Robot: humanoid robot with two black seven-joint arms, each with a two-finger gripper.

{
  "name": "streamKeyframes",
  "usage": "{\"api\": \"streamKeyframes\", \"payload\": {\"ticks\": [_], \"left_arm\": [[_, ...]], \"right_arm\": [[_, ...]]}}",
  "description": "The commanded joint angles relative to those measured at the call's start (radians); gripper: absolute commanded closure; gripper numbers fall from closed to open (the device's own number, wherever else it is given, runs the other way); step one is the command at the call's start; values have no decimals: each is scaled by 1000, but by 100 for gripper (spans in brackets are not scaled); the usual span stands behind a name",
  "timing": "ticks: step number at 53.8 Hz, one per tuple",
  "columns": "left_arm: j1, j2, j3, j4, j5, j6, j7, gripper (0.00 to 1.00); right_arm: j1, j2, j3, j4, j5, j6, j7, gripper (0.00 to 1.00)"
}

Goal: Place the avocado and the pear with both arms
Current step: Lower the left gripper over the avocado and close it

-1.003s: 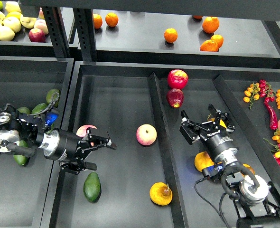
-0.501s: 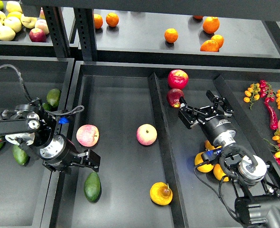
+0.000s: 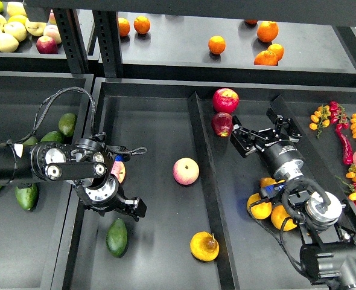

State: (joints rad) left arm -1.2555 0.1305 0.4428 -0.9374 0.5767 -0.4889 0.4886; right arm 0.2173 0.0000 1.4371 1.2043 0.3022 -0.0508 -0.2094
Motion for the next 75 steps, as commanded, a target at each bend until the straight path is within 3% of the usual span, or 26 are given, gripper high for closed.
{"api": "streamKeyframes", "payload": {"ticks": [1, 23, 62, 75], "left_arm": [[13, 6, 7, 9, 0, 0, 0, 0], [119, -63, 33, 132, 3, 0, 0, 0], [131, -131, 8, 169, 14, 0, 0, 1], [157, -131, -18, 189, 14, 0, 0, 12]], "right_arm": [[1, 0, -1, 0, 3, 0, -2, 0], [-3, 0, 0, 3, 5, 5, -2, 0], [-9, 0, -1, 12, 6, 6, -4, 0], [-15, 0, -3, 31, 6, 5, -5, 0]]}}
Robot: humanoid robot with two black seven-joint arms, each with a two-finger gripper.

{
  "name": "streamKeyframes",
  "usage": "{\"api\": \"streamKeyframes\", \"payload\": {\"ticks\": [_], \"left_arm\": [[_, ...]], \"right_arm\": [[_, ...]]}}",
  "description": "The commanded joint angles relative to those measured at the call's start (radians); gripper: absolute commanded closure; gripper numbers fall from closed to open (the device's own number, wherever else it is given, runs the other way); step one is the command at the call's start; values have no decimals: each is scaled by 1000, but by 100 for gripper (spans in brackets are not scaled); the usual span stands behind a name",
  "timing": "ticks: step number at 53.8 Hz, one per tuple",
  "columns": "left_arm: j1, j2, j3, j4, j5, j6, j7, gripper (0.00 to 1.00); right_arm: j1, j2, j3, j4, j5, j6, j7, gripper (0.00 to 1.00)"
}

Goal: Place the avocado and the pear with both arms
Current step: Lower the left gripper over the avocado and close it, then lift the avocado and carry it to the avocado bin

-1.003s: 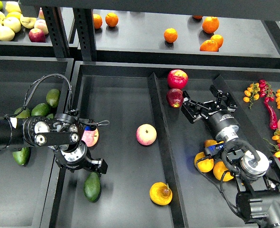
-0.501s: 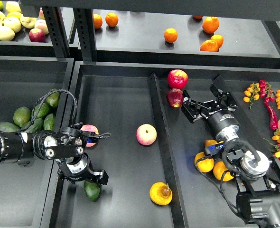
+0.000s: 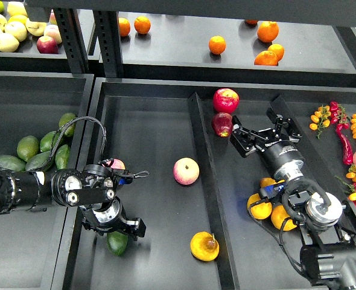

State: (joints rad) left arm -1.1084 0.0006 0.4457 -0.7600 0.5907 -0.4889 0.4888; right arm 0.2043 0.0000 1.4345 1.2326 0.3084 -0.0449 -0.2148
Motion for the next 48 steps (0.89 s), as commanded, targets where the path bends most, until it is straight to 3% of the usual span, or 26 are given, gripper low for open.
{"api": "streamKeyframes", "payload": {"ticks": [1, 10, 13, 15, 17, 18, 24, 36, 48], "left_arm": [[12, -1, -28, 14, 0, 0, 0, 14], [41, -1, -64, 31, -14, 0, 0, 37], [59, -1, -73, 39, -17, 0, 0, 50], [70, -1, -85, 45, -23, 0, 0, 61], [81, -1, -110, 56, -34, 0, 0, 82], [84, -1, -119, 62, -38, 0, 0, 85], [81, -1, -144, 85, -42, 0, 0, 93], [39, 1, -188, 70, -45, 0, 0, 95], [-83, 107, -303, 68, -95, 0, 0, 94]], "right_arm": [[-3, 0, 0, 2, 0, -1, 0, 0], [-13, 0, 0, 11, 2, -1, -1, 0], [-17, 0, -2, 21, 2, -1, -1, 0], [-19, 0, -2, 21, 2, -1, -1, 0], [-20, 0, -2, 21, 2, -1, -1, 0], [-20, 0, -2, 21, 2, -1, -1, 0], [-23, 0, -2, 21, 2, -1, -1, 0], [-28, 0, -3, 21, 2, 2, -1, 0], [-32, 0, -6, 22, 2, 5, -1, 0]]}}
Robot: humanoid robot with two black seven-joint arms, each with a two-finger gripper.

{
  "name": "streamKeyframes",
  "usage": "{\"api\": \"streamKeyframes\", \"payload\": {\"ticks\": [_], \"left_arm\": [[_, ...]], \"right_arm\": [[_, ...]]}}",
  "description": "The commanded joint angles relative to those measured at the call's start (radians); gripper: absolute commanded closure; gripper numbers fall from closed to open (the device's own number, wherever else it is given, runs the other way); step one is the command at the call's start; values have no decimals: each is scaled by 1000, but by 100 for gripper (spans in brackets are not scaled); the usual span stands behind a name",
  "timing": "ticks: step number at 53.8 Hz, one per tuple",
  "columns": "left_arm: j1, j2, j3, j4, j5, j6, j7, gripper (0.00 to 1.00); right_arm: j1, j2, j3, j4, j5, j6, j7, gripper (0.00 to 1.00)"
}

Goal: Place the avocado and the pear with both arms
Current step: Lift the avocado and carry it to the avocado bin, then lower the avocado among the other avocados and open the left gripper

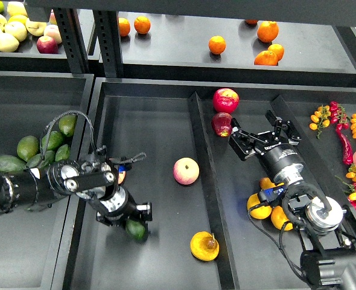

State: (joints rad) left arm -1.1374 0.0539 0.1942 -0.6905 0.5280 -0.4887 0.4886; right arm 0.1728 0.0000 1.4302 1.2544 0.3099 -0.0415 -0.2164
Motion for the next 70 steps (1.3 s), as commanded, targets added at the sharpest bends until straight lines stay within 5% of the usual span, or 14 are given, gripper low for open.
{"api": "streamKeyframes", "payload": {"ticks": [1, 16, 34, 53, 70], "left_arm": [[-67, 66, -59, -1, -34, 0, 0, 94], [-194, 317, -120, 2, -88, 0, 0, 94], [-98, 604, -165, 12, -68, 0, 0, 91], [114, 595, -297, 28, 26, 0, 0, 90], [160, 457, -314, 149, 40, 0, 0, 88]], "right_arm": [[-1, 0, -4, 0, 0, 0, 0, 0], [-1, 0, -14, 3, 3, 5, -1, 0], [7, 0, -28, 11, 5, 6, -3, 0], [4, 0, -37, 11, 6, 6, -3, 0], [5, 0, -37, 13, 5, 9, -3, 0]]}}
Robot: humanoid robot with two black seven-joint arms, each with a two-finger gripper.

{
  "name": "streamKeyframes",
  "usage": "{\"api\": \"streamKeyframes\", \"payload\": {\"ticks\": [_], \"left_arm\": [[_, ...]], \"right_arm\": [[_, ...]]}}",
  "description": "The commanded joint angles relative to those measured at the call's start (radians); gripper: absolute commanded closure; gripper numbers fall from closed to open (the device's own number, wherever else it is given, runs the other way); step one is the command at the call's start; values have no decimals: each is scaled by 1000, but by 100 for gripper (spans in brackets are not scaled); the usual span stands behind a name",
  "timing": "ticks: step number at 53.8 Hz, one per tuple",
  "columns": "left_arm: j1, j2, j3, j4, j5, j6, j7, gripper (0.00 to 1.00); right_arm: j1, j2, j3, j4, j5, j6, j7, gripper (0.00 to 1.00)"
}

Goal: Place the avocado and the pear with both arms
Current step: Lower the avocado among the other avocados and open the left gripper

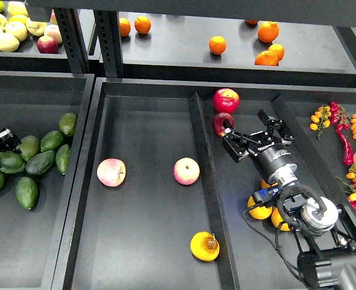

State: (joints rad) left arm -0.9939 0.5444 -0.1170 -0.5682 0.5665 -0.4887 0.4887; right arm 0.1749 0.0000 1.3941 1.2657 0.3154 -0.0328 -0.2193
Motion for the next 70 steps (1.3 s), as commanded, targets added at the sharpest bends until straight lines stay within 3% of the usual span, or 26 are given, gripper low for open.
{"api": "streamKeyframes", "payload": {"ticks": [1, 34, 47, 54, 60, 70], "left_arm": [[21, -40, -4, 30, 1, 0, 0, 88], [106, -136, -30, 85, 84, 0, 0, 78], [107, -144, -33, 83, 139, 0, 0, 53], [106, -144, -36, 82, 139, 0, 0, 50], [106, -144, -39, 80, 139, 0, 0, 39], [106, -142, -55, 74, 139, 0, 0, 29]], "right_arm": [[3, 0, -1, 1, -1, 1, 0, 0], [-2, 0, 3, 1, -1, 14, 1, 0], [-2, 0, 5, 1, -2, 16, 1, 0], [-3, 0, 3, 1, -2, 14, 1, 0], [-3, 0, 3, 0, -2, 14, 1, 0], [-3, 0, 5, 0, -2, 14, 0, 0]]}}
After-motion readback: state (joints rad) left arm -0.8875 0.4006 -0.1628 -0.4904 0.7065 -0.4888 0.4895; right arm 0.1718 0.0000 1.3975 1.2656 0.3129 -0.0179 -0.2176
